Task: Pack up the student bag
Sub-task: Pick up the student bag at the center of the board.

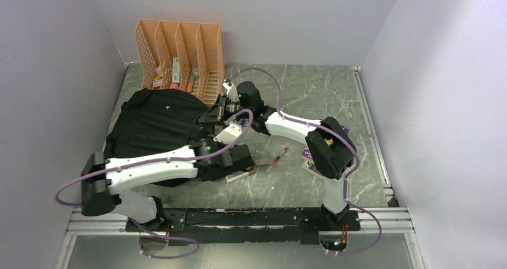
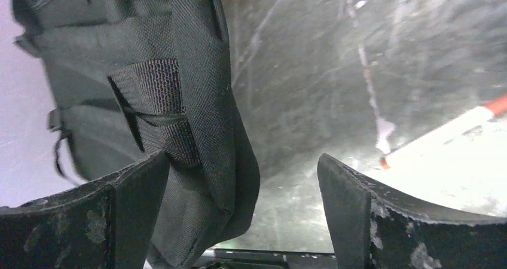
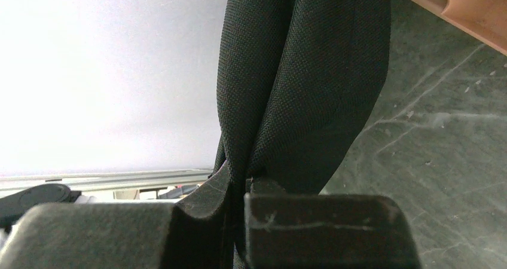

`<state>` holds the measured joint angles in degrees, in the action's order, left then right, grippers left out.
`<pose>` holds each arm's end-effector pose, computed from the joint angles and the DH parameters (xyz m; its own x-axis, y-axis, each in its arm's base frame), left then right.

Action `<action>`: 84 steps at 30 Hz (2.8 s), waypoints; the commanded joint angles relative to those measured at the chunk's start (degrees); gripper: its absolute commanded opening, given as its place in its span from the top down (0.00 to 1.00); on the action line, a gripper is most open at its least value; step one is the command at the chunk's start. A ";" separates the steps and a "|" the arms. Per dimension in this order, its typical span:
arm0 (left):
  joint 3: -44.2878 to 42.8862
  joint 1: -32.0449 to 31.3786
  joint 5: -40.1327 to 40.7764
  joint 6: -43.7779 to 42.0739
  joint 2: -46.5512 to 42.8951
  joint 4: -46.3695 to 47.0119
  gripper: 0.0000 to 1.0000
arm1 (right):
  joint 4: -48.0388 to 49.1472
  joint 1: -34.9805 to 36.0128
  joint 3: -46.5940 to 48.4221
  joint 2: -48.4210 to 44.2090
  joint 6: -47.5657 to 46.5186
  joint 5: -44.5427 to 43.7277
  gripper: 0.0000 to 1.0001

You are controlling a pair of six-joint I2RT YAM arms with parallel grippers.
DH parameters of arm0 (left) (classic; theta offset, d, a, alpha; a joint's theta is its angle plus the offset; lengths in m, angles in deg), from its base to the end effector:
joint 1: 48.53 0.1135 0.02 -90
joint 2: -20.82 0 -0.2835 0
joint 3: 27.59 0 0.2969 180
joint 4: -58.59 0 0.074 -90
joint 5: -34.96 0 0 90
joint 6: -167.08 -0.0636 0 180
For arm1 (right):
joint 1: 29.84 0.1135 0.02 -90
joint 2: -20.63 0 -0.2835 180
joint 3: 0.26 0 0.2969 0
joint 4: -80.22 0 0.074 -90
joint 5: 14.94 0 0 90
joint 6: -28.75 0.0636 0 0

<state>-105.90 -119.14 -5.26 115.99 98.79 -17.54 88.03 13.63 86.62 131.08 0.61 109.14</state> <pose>0.1408 -0.2537 0.2810 -0.5939 0.4658 -0.6559 0.2234 0.8787 0.4218 0.3479 0.3789 0.2260 -0.9405 0.1148 -0.3197 -0.2795 0.2733 0.9204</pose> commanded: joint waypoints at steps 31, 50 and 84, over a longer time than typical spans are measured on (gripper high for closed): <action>0.46 3.72 13.56 12.76 10.75 -12.97 0.43 | 0.64 -1.00 1.01 -8.68 1.12 -1.19 1.00; -19.23 3.70 11.58 4.50 -5.06 -14.64 0.95 | -3.26 -16.51 -1.31 -19.49 -5.15 -3.63 0.38; -24.90 14.00 -14.74 -22.94 -12.30 15.33 0.95 | -21.49 -25.04 -20.02 -38.50 -27.77 -20.31 0.18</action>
<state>-131.52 -112.47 -14.31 94.46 86.42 -12.18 69.58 -11.01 67.32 94.23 -23.78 92.97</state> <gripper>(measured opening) 0.146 0.819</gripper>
